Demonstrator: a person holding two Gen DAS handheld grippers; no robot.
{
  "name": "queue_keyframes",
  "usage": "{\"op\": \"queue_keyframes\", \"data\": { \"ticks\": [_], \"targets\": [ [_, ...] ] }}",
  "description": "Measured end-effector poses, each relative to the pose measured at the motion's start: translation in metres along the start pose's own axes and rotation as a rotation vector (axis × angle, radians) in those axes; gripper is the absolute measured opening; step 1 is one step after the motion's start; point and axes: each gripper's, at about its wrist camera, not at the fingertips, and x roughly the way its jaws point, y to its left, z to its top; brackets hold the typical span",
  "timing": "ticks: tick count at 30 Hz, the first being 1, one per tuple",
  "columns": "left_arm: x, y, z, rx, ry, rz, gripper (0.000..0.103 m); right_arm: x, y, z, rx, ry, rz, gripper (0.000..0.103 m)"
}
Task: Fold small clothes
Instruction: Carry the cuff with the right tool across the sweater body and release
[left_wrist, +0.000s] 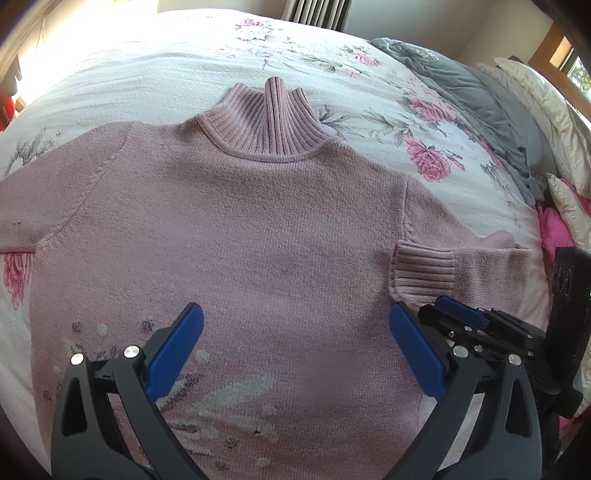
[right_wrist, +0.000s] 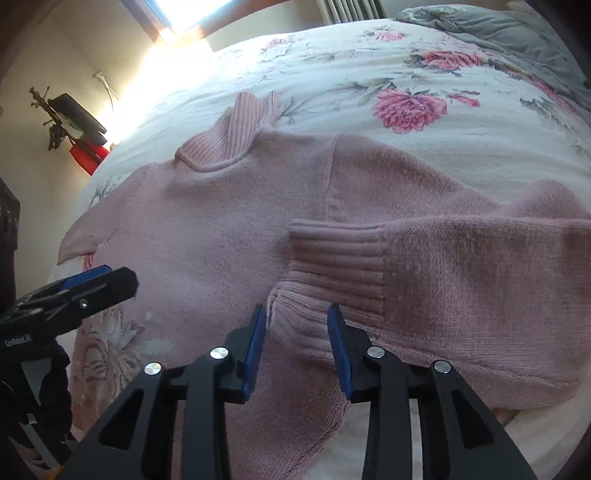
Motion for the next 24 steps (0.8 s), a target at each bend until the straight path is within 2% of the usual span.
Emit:
{"op": "queue_keyframes", "data": {
  "ticks": [2, 6, 11, 14, 15, 16, 18, 19, 20, 21, 24],
  "targets": [
    [0.008, -0.005, -0.001, -0.004, 0.02, -0.026, 0.1, -0.004, 0.001, -0.008, -0.01, 0.009, 0.024, 0.043],
    [0.029, -0.022, -0.004, -0.01, 0.075, -0.083, 0.1, -0.037, -0.006, -0.031, -0.018, -0.031, 0.007, 0.043],
    [0.065, -0.057, -0.009, -0.003, 0.167, -0.161, 0.099, -0.077, -0.041, -0.059, 0.09, -0.072, -0.051, 0.044],
    [0.088, -0.075, -0.013, -0.012, 0.214, -0.184, 0.096, -0.095, -0.065, -0.075, 0.176, -0.091, -0.053, 0.045],
    [0.094, -0.08, -0.014, -0.022, 0.223, -0.189, 0.084, -0.1, -0.072, -0.079, 0.199, -0.097, -0.057, 0.046],
    [0.097, -0.083, -0.016, -0.027, 0.228, -0.193, 0.066, -0.104, -0.078, -0.082, 0.213, -0.105, -0.067, 0.046],
    [0.097, -0.091, -0.016, -0.021, 0.206, -0.179, 0.054, -0.11, -0.088, -0.087, 0.238, -0.117, -0.084, 0.049],
    [0.096, -0.094, -0.015, -0.019, 0.193, -0.181, 0.039, -0.113, -0.092, -0.089, 0.25, -0.122, -0.09, 0.049],
    [0.094, -0.095, -0.014, -0.025, 0.181, -0.177, 0.029, -0.114, -0.096, -0.09, 0.259, -0.126, -0.092, 0.049],
    [0.091, -0.094, -0.012, -0.035, 0.167, -0.168, 0.008, -0.116, -0.099, -0.09, 0.265, -0.131, -0.094, 0.049],
    [0.07, -0.084, -0.006, -0.07, 0.104, -0.215, 0.005, -0.121, -0.104, -0.091, 0.265, -0.14, -0.112, 0.049]
  ]
}}
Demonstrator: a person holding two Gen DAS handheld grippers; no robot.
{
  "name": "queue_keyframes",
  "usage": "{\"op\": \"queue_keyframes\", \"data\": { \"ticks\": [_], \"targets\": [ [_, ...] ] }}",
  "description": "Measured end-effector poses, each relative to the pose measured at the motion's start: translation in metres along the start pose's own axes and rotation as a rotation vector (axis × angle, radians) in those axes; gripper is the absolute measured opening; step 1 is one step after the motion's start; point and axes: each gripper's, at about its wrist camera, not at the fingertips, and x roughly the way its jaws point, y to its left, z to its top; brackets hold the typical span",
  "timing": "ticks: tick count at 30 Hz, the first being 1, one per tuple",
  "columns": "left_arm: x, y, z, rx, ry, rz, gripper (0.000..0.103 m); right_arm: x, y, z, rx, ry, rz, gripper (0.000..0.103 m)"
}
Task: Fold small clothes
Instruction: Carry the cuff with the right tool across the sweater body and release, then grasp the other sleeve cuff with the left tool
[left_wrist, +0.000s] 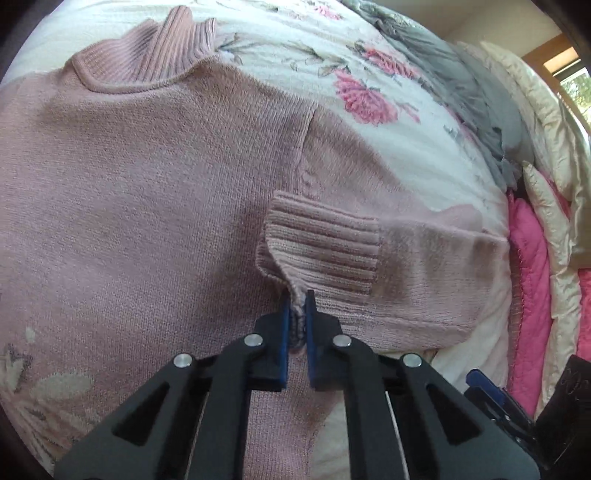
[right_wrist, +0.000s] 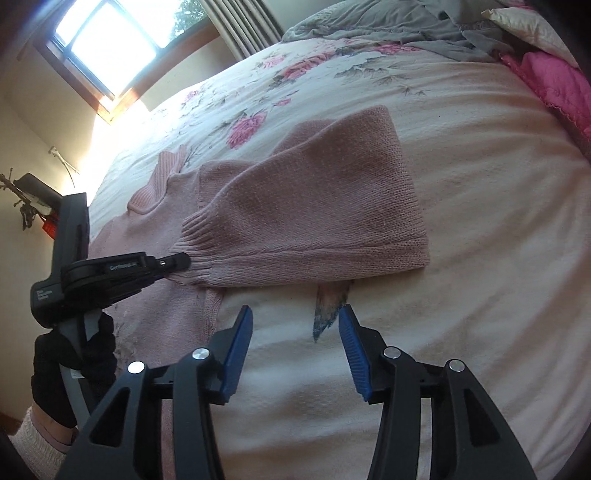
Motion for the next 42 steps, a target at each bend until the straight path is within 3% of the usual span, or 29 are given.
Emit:
{"op": "queue_keyframes", "data": {
  "ticks": [5, 12, 21, 27, 28, 29, 30, 33, 36, 37, 39, 42],
  "targets": [
    [-0.062, 0.018, 0.006, -0.005, -0.148, -0.019, 0.005, -0.005, -0.001, 0.007, -0.003, -0.017, -0.002, 0.05],
    [-0.134, 0.079, 0.027, -0.008, -0.318, 0.144, 0.005, 0.008, 0.015, 0.02, -0.018, -0.009, 0.027, 0.051],
    [-0.173, 0.182, 0.054, -0.14, -0.407, 0.353, 0.005, 0.044, 0.05, 0.04, -0.026, 0.031, 0.094, 0.056],
    [-0.163, 0.232, 0.058, -0.191, -0.382, 0.417, 0.005, 0.092, 0.068, 0.047, -0.005, 0.122, 0.153, 0.057],
    [-0.154, 0.236, 0.059, -0.175, -0.347, 0.416, 0.005, 0.102, 0.069, 0.047, 0.004, 0.147, 0.147, 0.054],
    [-0.143, 0.239, 0.06, -0.159, -0.31, 0.423, 0.005, 0.113, 0.069, 0.045, 0.011, 0.185, 0.122, 0.035],
    [-0.133, 0.242, 0.058, -0.149, -0.284, 0.442, 0.005, 0.121, 0.07, 0.043, 0.02, 0.206, 0.105, 0.029],
    [-0.122, 0.253, 0.055, -0.126, -0.262, 0.487, 0.01, 0.123, 0.069, 0.037, 0.018, 0.202, 0.086, 0.026],
    [-0.137, 0.261, 0.053, -0.167, -0.279, 0.473, 0.014, 0.118, 0.074, 0.035, -0.017, 0.208, 0.062, 0.028],
    [-0.145, 0.26, 0.052, -0.175, -0.295, 0.46, 0.014, 0.114, 0.078, 0.035, -0.038, 0.205, 0.039, 0.034],
    [-0.159, 0.252, 0.05, -0.169, -0.328, 0.428, 0.015, 0.097, 0.09, 0.037, -0.084, 0.151, -0.005, 0.038],
    [-0.161, 0.236, 0.05, -0.126, -0.327, 0.378, 0.024, 0.074, 0.109, 0.04, -0.122, 0.067, -0.013, 0.044]
  ]
}}
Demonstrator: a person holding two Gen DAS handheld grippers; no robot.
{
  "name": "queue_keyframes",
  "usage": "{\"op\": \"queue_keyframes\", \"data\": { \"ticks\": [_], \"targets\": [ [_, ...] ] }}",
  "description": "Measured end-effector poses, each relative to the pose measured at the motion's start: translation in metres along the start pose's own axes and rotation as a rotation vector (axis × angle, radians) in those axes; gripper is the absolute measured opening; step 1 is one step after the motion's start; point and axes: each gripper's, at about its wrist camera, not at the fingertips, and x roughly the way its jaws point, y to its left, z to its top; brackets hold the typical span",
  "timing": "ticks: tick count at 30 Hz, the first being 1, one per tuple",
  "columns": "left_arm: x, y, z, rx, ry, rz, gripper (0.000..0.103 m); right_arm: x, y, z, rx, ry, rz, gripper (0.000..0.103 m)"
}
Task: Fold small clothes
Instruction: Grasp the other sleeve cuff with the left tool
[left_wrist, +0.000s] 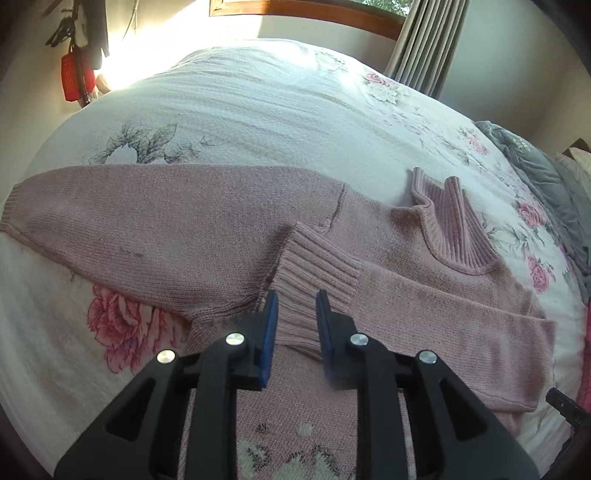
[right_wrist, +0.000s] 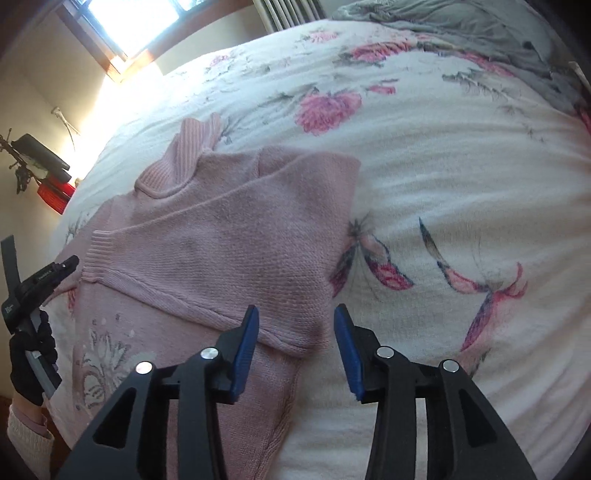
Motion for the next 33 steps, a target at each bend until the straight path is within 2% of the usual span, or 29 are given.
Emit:
{"op": "queue_keyframes", "data": {
  "ticks": [3, 7, 9, 14, 16, 19, 23, 27, 30, 33],
  "targets": [
    [0.017, -0.016, -0.003, 0.033, 0.044, -0.027, 0.024, 0.005, 0.013, 0.004, -0.004, 0.017, 0.043, 0.044],
    [0.053, -0.017, -0.011, 0.03, 0.145, -0.047, 0.024, 0.04, 0.018, 0.0, 0.004, 0.097, -0.006, 0.044],
    [0.065, -0.014, -0.014, 0.028, 0.165, -0.048, 0.023, 0.054, 0.012, -0.004, 0.022, 0.118, -0.023, 0.043],
    [0.057, -0.011, -0.011, 0.048, 0.172, -0.092, 0.025, 0.056, 0.021, -0.001, 0.023, 0.124, -0.068, 0.047],
    [0.041, 0.005, -0.011, 0.018, 0.16, -0.124, 0.036, 0.045, 0.038, 0.0, -0.001, 0.1, -0.049, 0.048],
    [0.015, 0.045, -0.013, -0.032, 0.126, -0.126, 0.051, 0.035, 0.072, -0.003, -0.027, 0.092, 0.017, 0.056],
    [-0.007, 0.124, -0.015, -0.129, 0.12, -0.061, 0.051, 0.048, 0.129, -0.014, -0.098, 0.145, 0.089, 0.058],
    [-0.022, 0.21, -0.009, -0.244, 0.084, 0.032, 0.051, 0.069, 0.17, -0.029, -0.141, 0.188, 0.098, 0.058],
    [-0.027, 0.271, 0.001, -0.366, 0.047, 0.043, 0.051, 0.083, 0.185, -0.038, -0.128, 0.215, 0.108, 0.059],
    [-0.024, 0.322, 0.01, -0.486, 0.014, 0.04, 0.05, 0.092, 0.197, -0.047, -0.131, 0.224, 0.082, 0.059]
  ]
}}
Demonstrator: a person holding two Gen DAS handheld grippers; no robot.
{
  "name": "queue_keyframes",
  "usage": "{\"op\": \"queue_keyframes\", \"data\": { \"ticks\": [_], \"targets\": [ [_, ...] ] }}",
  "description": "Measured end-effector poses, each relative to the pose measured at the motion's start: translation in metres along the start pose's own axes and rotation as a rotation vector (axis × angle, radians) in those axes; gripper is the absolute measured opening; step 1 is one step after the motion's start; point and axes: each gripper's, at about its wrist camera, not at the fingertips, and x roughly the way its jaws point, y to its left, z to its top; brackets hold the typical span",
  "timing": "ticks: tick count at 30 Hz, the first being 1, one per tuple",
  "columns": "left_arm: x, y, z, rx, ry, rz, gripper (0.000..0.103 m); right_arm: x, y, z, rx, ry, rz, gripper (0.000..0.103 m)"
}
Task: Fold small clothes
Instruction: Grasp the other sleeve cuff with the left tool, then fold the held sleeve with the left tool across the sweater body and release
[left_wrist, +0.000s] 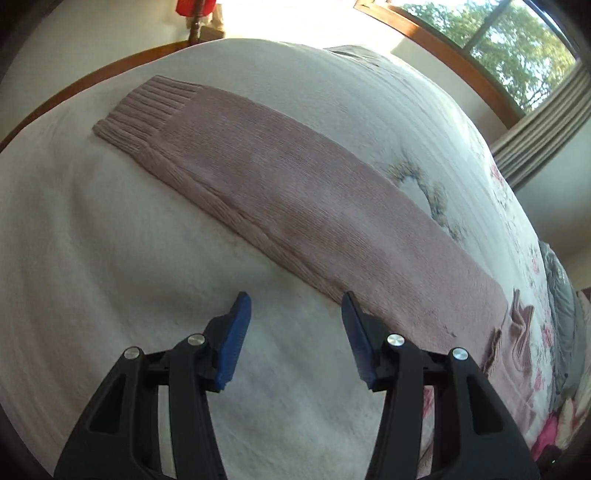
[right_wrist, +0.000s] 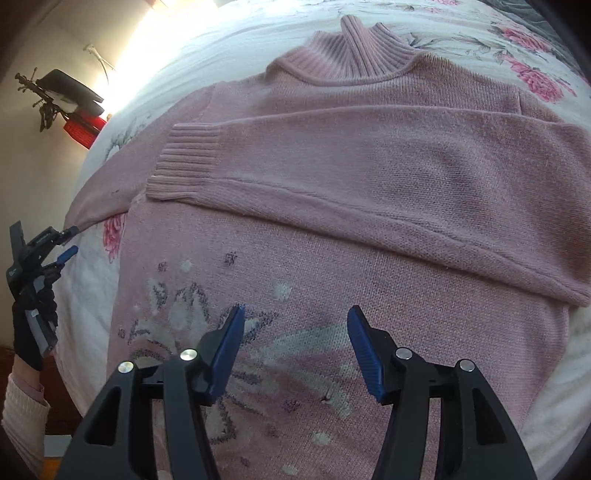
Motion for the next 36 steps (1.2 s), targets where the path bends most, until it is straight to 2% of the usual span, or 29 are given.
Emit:
{"op": "queue_keyframes", "data": {
  "ticks": [4, 10, 16, 17, 19, 20, 21, 22, 25, 27, 31, 36],
  "targets": [
    [0.014, 0.029, 0.029, -0.115, -0.011, -0.065, 0.048, 0.014, 0.005, -0.002, 0.024, 0.011, -0.014, 0.059],
    [0.033, 0.045, 0.058, -0.226, -0.032, -0.154, 0.048, 0.025, 0.003, -0.002, 0.048, 0.009, -0.053, 0.059],
    [0.044, 0.048, 0.078, -0.274, -0.059, -0.154, 0.041, 0.032, 0.002, 0.001, 0.067, -0.003, -0.063, 0.059],
    [0.044, 0.045, 0.08, -0.271, -0.061, -0.147, 0.039, 0.033, 0.002, 0.001, 0.068, -0.004, -0.065, 0.059],
    [0.041, 0.042, 0.079, -0.253, -0.072, -0.125, 0.024, 0.033, 0.001, 0.001, 0.068, -0.007, -0.066, 0.059],
    [0.04, 0.042, 0.079, -0.245, -0.075, -0.119, 0.02, 0.032, 0.001, 0.0, 0.066, -0.008, -0.065, 0.059],
    [0.039, 0.041, 0.078, -0.241, -0.08, -0.117, 0.01, 0.032, 0.001, 0.0, 0.065, -0.008, -0.065, 0.059],
    [0.037, 0.039, 0.078, -0.239, -0.084, -0.118, 0.007, 0.029, 0.0, 0.0, 0.064, -0.008, -0.064, 0.059],
    [0.02, 0.035, 0.078, -0.223, -0.123, -0.134, 0.005, 0.022, -0.003, -0.003, 0.062, -0.009, -0.061, 0.059],
    [0.007, 0.018, 0.078, -0.165, -0.153, -0.151, 0.005, 0.014, -0.009, -0.005, 0.057, -0.012, -0.077, 0.059],
    [-0.013, -0.035, 0.07, -0.041, -0.174, -0.234, 0.005, 0.001, -0.022, -0.007, 0.063, -0.02, -0.082, 0.059],
    [-0.02, -0.11, 0.04, 0.082, -0.13, -0.341, 0.005, -0.013, -0.039, -0.012, 0.077, -0.032, -0.09, 0.059]
  ]
}}
